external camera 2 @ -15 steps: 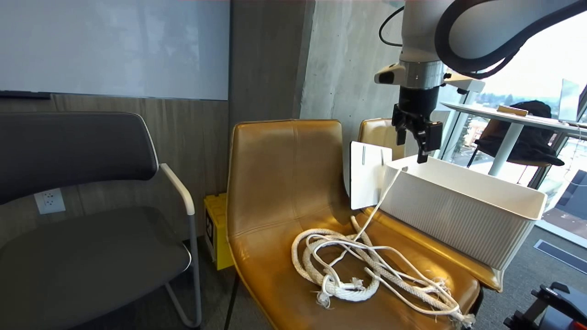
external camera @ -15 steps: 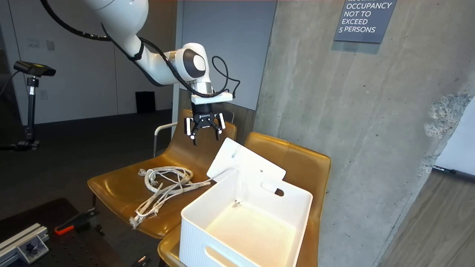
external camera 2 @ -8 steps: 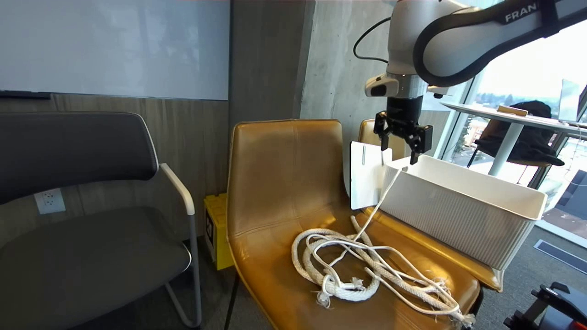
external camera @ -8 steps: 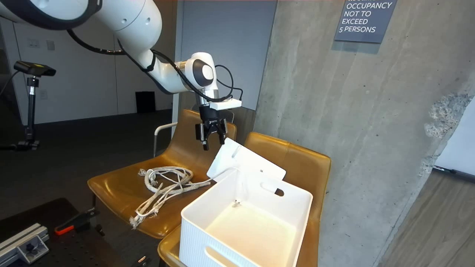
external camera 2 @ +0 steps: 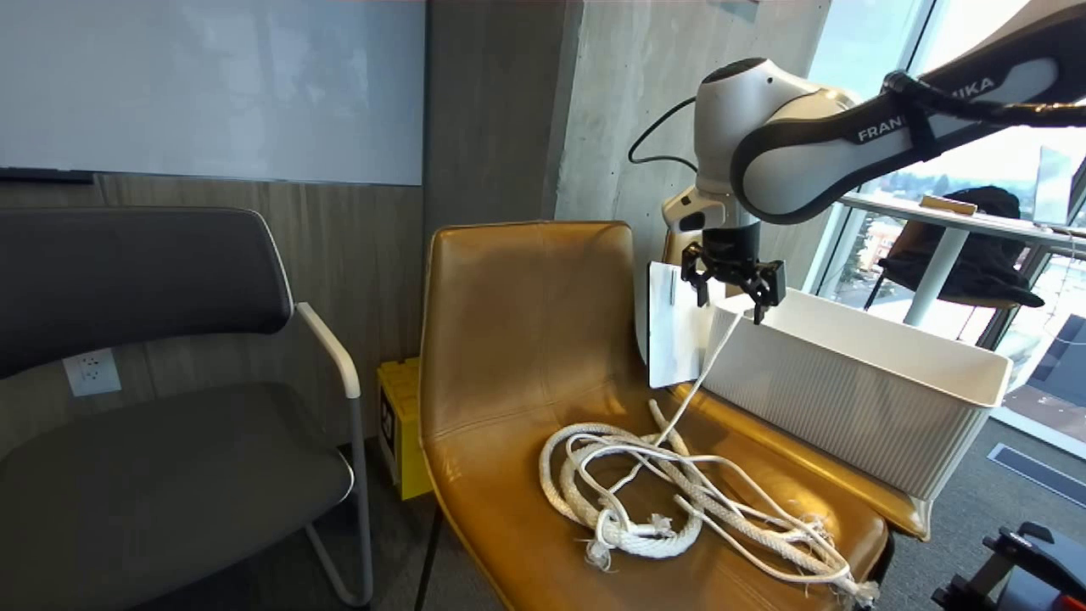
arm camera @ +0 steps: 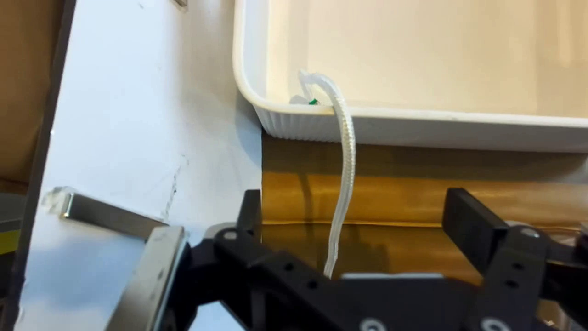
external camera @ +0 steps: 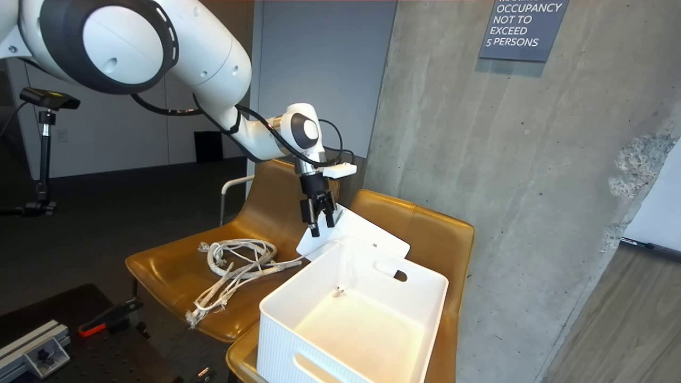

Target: Put the ropes in the basket, then remove them out of the basket

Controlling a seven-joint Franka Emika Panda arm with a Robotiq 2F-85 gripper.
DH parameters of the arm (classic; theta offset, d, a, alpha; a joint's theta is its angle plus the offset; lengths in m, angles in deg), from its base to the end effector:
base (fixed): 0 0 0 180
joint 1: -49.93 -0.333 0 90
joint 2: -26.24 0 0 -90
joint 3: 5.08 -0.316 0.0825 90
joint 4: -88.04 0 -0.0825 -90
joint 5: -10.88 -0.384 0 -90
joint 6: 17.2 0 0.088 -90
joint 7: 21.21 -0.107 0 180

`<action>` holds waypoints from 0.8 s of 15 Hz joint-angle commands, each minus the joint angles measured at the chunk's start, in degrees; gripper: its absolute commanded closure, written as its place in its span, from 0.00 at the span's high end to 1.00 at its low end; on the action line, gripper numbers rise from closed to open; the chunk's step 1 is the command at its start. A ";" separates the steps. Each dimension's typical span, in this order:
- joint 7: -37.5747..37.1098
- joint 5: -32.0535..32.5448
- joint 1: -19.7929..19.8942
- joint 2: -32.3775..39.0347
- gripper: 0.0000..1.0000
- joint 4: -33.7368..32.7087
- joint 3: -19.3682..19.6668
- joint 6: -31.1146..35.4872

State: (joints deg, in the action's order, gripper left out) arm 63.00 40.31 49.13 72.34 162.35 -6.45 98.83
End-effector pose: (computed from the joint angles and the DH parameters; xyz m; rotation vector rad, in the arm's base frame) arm 0.7417 -0.0044 0.2621 1.8113 2.1638 -0.4887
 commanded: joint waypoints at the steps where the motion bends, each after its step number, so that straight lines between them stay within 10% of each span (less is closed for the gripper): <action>1: 3.24 1.10 -1.13 5.24 1.00 -7.32 2.13 -0.33; 12: 3.88 0.01 -1.99 12.82 0.16 -17.13 4.84 -2.28</action>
State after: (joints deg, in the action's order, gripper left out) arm 66.36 40.65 48.55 83.10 149.38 -3.05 98.54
